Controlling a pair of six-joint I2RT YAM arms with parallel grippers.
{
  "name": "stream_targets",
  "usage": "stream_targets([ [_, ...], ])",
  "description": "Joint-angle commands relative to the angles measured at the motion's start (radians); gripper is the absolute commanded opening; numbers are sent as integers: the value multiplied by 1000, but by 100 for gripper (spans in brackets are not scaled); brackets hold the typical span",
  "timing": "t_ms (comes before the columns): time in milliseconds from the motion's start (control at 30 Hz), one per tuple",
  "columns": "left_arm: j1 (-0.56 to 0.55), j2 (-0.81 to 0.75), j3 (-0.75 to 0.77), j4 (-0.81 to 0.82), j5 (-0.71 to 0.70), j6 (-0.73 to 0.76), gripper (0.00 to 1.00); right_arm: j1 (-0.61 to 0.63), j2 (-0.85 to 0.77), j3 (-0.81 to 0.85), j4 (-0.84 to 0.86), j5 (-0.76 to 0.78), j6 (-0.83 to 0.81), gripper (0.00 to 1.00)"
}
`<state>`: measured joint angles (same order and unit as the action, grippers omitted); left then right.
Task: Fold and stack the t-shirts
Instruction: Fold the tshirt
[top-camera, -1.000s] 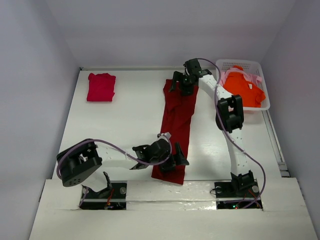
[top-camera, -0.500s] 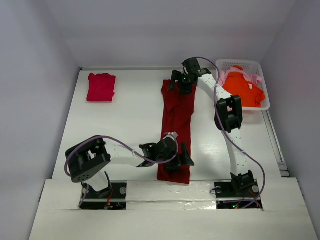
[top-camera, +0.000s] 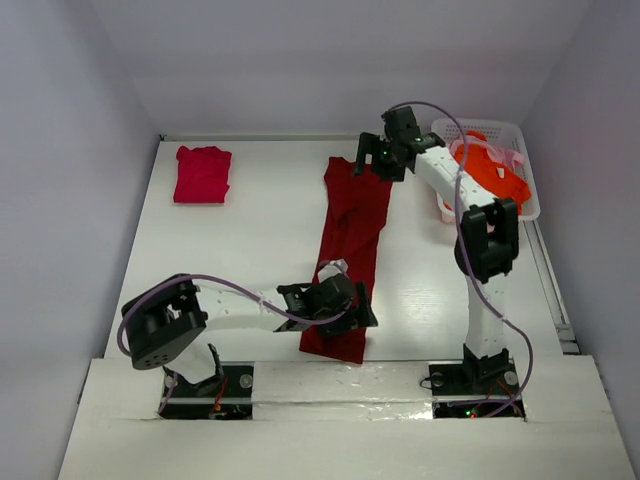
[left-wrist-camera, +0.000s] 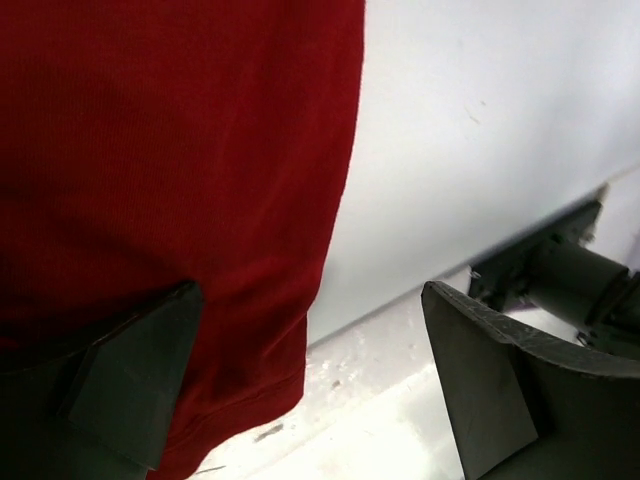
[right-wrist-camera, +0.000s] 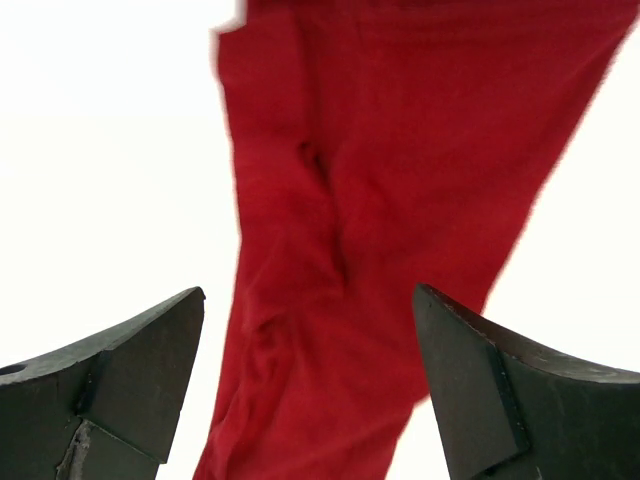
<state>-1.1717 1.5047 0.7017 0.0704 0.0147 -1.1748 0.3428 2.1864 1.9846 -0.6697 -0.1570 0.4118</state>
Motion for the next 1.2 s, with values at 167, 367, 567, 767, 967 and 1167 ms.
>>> stream_targets([
  [167, 1, -86, 41, -178, -163, 40, 95, 10, -279, -177, 85, 91, -19, 90],
  [367, 1, -98, 59, -195, -179, 47, 96, 28, -395, -394, 134, 140, -19, 90],
  [567, 1, -121, 79, -244, -205, 47, 95, 86, -459, -559, 194, 114, 10, 90],
  [767, 1, -167, 157, -365, -294, 78, 96, 147, -540, -664, 183, 183, 31, 90],
  [967, 1, -205, 182, -409, -331, 87, 96, 209, -680, -851, 226, 166, 103, 90],
  [1167, 1, -231, 176, -492, -366, 81, 96, 263, -796, -1041, 242, 182, 197, 90],
])
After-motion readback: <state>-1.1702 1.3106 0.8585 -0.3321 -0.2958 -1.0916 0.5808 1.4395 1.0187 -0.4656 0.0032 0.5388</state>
